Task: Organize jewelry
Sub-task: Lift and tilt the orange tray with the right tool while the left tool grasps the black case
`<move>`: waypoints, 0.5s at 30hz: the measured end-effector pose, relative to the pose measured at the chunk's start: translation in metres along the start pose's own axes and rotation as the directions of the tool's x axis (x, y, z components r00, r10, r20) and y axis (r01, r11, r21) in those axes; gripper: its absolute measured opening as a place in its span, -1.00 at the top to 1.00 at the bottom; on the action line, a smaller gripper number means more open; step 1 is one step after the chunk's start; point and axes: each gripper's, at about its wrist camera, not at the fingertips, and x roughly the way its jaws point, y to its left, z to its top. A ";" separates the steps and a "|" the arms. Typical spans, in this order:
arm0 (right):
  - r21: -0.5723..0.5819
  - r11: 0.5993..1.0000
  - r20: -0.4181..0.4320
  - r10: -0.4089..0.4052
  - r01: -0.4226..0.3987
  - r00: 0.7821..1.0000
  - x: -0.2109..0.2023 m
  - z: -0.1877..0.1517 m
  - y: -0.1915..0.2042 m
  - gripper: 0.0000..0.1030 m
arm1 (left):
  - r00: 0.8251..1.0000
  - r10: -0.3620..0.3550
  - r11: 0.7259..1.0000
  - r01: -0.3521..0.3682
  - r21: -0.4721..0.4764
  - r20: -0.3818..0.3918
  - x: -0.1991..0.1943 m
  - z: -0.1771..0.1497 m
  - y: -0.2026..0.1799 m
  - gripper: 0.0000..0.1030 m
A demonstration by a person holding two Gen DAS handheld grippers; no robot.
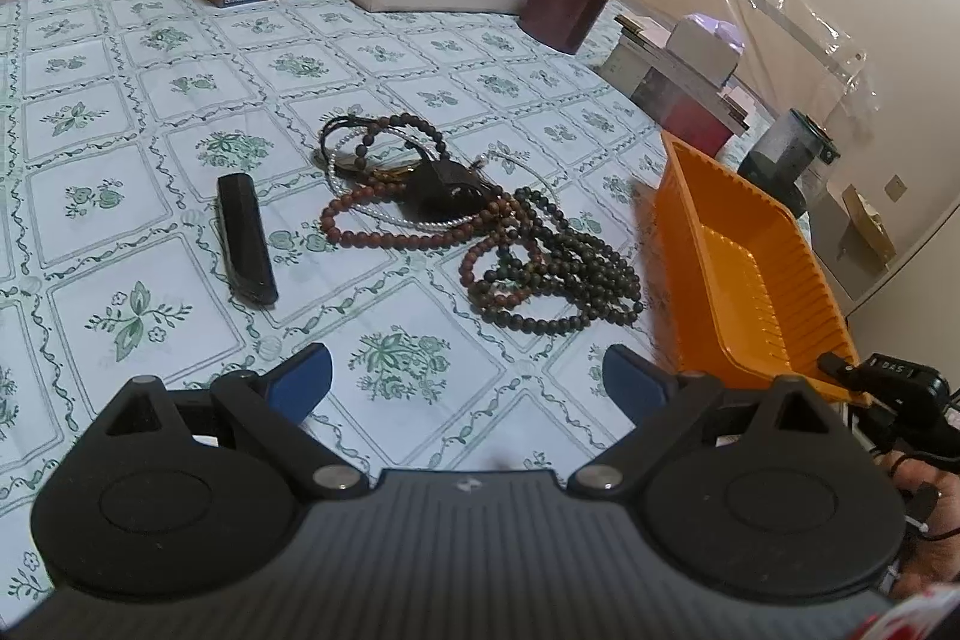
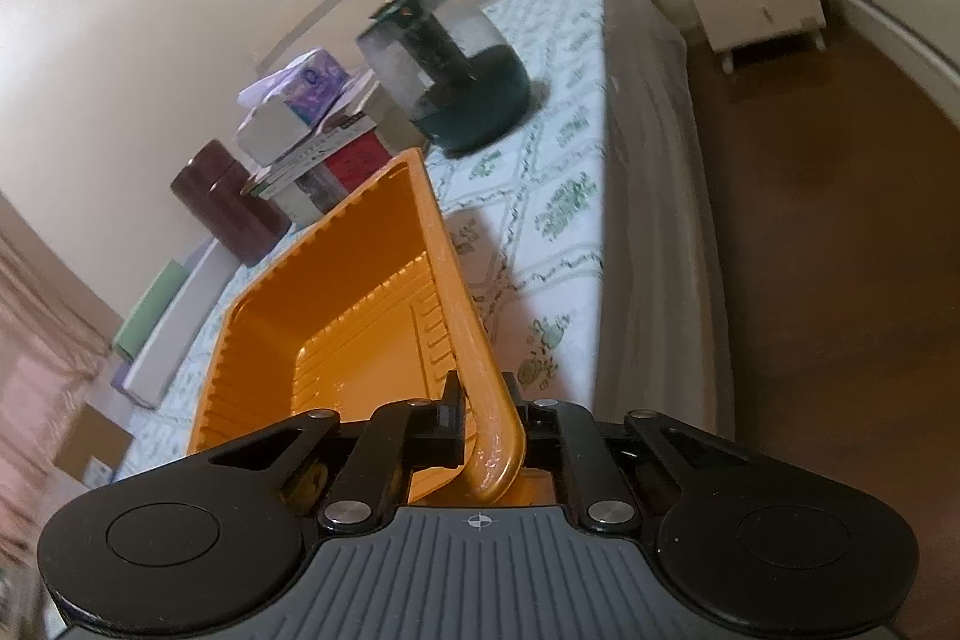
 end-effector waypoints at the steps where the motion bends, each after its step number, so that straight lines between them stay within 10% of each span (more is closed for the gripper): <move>1: -0.025 1.000 0.007 -0.005 0.005 1.000 -0.001 0.002 0.005 0.83 | 1.000 0.002 1.000 -0.002 0.000 0.002 0.000 0.000 0.002 -0.86; 15: -0.458 0.882 0.172 -0.030 0.107 0.985 -0.023 -0.003 0.086 0.83 | 0.977 0.193 0.976 -0.201 0.083 0.096 0.012 0.017 0.040 -0.62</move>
